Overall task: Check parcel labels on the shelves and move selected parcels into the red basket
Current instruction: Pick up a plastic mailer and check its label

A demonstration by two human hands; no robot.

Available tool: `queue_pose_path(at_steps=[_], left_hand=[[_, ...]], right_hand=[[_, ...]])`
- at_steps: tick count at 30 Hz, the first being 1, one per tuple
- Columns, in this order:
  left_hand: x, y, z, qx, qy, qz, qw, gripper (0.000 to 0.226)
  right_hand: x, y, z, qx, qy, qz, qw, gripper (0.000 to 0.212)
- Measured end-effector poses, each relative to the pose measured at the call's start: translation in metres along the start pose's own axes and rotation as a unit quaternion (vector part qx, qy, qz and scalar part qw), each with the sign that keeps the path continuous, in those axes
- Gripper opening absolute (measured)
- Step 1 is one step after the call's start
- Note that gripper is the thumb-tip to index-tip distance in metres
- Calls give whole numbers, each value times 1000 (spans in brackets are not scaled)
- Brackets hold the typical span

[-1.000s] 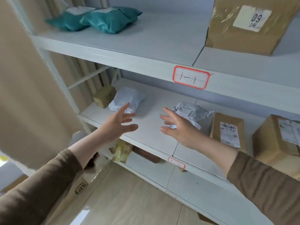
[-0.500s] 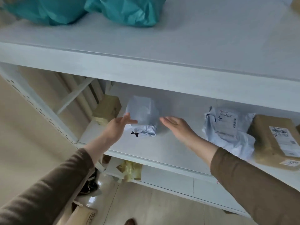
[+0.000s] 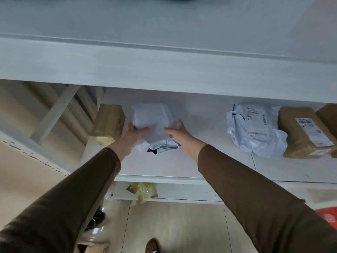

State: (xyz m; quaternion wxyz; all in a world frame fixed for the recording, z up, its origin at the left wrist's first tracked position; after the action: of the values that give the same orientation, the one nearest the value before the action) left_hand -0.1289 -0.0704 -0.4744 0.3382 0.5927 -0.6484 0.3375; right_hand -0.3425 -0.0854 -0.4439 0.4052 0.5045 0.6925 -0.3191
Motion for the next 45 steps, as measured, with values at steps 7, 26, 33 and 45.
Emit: queue_pose_path(at_steps=[7,26,33,45], left_hand=[[2,30,-56,-88,-20,-123,988,60],[-29,92,-261,-167,100,-64,979,64],[-4,102,-300,101,396,482,775,96],[-30,127,-349,127,691,578,416,55]], right_hand=[[21,-4,-42,-31,11,9,999,45],[47,-22,-283,-16,-189,-51,980,62],[72,-42,-306,25,-48,234,971,45],[91,-56,-365,-231,-61,274,931,80]])
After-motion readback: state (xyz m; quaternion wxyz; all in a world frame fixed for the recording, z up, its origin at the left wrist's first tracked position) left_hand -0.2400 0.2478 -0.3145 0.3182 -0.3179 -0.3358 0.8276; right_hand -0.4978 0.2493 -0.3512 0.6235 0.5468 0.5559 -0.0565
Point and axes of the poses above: each hand's wrist, its own z-axis towards the middle knuckle, its own y-axis out of the palm, x = y × z, the point moved 4 cm from there along z, towards the middle knuckle, and after that the axes turned 11 degrees about -x, right-handed, at the moved point
